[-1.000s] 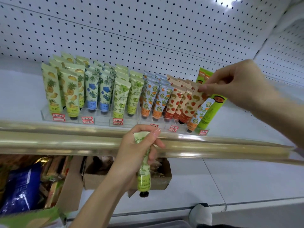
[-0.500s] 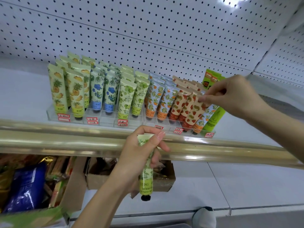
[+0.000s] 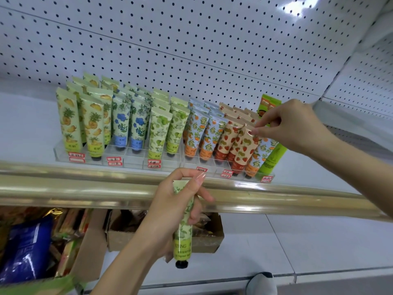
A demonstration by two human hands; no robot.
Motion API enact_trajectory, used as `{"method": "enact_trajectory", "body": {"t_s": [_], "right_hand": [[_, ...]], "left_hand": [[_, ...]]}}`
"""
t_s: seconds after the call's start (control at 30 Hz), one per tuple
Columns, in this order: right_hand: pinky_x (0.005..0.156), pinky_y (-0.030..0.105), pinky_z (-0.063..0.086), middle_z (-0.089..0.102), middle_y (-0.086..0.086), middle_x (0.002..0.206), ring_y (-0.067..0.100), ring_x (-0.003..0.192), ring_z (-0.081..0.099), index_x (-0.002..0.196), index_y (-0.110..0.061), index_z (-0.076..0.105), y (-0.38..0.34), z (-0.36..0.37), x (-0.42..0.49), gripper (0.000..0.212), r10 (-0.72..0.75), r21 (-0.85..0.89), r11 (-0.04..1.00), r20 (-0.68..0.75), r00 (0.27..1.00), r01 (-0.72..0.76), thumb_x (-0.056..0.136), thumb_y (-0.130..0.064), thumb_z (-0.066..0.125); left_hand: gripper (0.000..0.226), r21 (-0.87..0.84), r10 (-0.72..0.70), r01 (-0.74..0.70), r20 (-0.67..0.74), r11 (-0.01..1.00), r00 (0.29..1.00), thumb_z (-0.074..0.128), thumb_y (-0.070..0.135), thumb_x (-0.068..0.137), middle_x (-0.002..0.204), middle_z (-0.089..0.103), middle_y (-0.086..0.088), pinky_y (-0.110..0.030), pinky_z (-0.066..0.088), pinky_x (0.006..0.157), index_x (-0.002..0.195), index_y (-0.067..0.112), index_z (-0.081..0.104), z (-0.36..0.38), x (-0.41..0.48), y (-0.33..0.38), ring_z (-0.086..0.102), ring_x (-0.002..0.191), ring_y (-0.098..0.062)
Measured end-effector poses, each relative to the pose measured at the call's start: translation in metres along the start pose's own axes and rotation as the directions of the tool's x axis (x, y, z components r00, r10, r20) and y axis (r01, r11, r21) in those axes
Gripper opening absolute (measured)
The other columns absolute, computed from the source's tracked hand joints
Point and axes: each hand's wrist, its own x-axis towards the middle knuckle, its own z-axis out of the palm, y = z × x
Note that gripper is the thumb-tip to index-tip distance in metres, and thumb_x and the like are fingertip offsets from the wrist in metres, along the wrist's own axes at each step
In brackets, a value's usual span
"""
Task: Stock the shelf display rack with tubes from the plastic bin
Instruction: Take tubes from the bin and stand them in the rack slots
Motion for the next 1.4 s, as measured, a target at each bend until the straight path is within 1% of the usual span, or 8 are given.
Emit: {"method": "enact_trajectory", "body": {"t_s": [0.13,0.3,0.43,0.6,0.87,1.07,1.2,1.4], "right_hand": [[0.042,0.007,0.032,0.042,-0.005,0.044,-0.004,0.039,0.043,0.076,-0.016,0.074,0.0,-0.004,-0.001,0.011,0.004,0.026,1.0,-0.014,1.0,-0.003,0.079,-0.027,0.075],[0.042,0.009,0.03,0.043,0.0,0.046,0.004,0.042,0.041,0.075,-0.017,0.074,-0.016,-0.011,-0.021,0.01,-0.013,0.153,0.988,-0.068,0.998,0.024,0.079,-0.026,0.074],[0.043,0.011,0.031,0.054,0.003,0.048,0.004,0.04,0.041,0.07,-0.019,0.074,-0.048,0.012,-0.055,0.01,-0.062,0.437,0.9,0.143,0.988,-0.007,0.076,-0.027,0.075],[0.051,0.026,0.054,0.065,0.007,0.057,0.011,0.046,0.058,0.081,-0.012,0.075,-0.09,0.058,-0.076,0.014,-0.17,0.628,0.755,0.464,0.869,-0.188,0.079,-0.025,0.073],[0.044,0.019,0.047,0.061,0.015,0.065,0.015,0.051,0.057,0.095,0.006,0.064,-0.15,0.1,-0.084,0.029,-0.279,0.745,0.57,0.573,0.771,-0.347,0.084,-0.021,0.069],[0.046,0.022,0.05,0.062,0.014,0.069,0.016,0.051,0.059,0.101,0.003,0.055,-0.163,0.094,-0.074,0.023,-0.279,0.809,0.462,0.521,0.806,-0.363,0.088,-0.014,0.063],[0.052,0.023,0.052,0.069,0.013,0.077,0.02,0.057,0.066,0.104,-0.005,0.053,-0.158,0.078,-0.059,0.024,-0.183,0.844,0.436,0.422,0.888,-0.312,0.085,-0.015,0.066],[0.057,0.021,0.055,0.071,0.017,0.085,0.019,0.065,0.07,0.107,0.001,0.057,-0.159,0.073,-0.059,0.034,-0.165,0.836,0.46,0.41,0.897,-0.298,0.08,-0.016,0.07]], "left_hand": [[0.041,-0.025,0.004,-0.004,-0.004,1.0,1.0,0.058,0.035,0.076,0.066,0.065,-0.007,-0.021,0.035,0.04,0.11,0.011,0.061,0.0,-0.001,0.003,0.039,0.037,-0.01],[0.034,-0.092,0.025,-0.028,-0.041,0.995,0.999,0.057,0.028,0.079,0.074,0.073,-0.01,-0.024,0.053,0.052,0.107,0.01,0.062,-0.003,-0.002,0.008,0.068,0.059,-0.017],[0.02,-0.148,0.104,-0.119,-0.101,0.982,0.989,0.048,0.014,0.094,0.093,0.075,-0.012,-0.027,0.058,0.077,0.108,0.007,0.06,-0.013,-0.003,0.017,0.073,0.091,-0.022],[0.023,-0.073,0.17,-0.183,-0.158,0.98,0.973,0.045,0.017,0.098,0.097,0.076,-0.007,-0.027,0.046,0.096,0.112,0.008,0.059,-0.03,-0.011,0.028,0.068,0.103,-0.012],[0.031,-0.053,0.152,-0.165,-0.189,0.985,0.97,0.038,0.034,0.097,0.101,0.075,-0.003,-0.019,0.053,0.077,0.112,0.016,0.059,-0.066,-0.031,0.04,0.067,0.104,-0.007],[0.061,0.119,0.142,-0.119,-0.211,0.986,0.967,0.039,0.062,0.077,0.104,0.074,-0.005,-0.037,0.056,0.082,0.112,0.018,0.065,-0.094,-0.041,0.039,0.07,0.098,-0.018],[0.046,0.238,0.064,-0.035,-0.112,0.971,0.992,0.055,0.053,0.084,0.102,0.073,-0.008,-0.035,0.06,0.073,0.106,0.016,0.068,-0.107,-0.051,0.04,0.071,0.093,-0.022],[0.035,0.281,0.075,-0.058,-0.049,0.958,0.996,0.066,0.018,0.07,0.09,0.074,-0.008,-0.028,0.059,0.063,0.103,0.007,0.069,-0.11,-0.06,0.037,0.07,0.072,-0.019]]}}
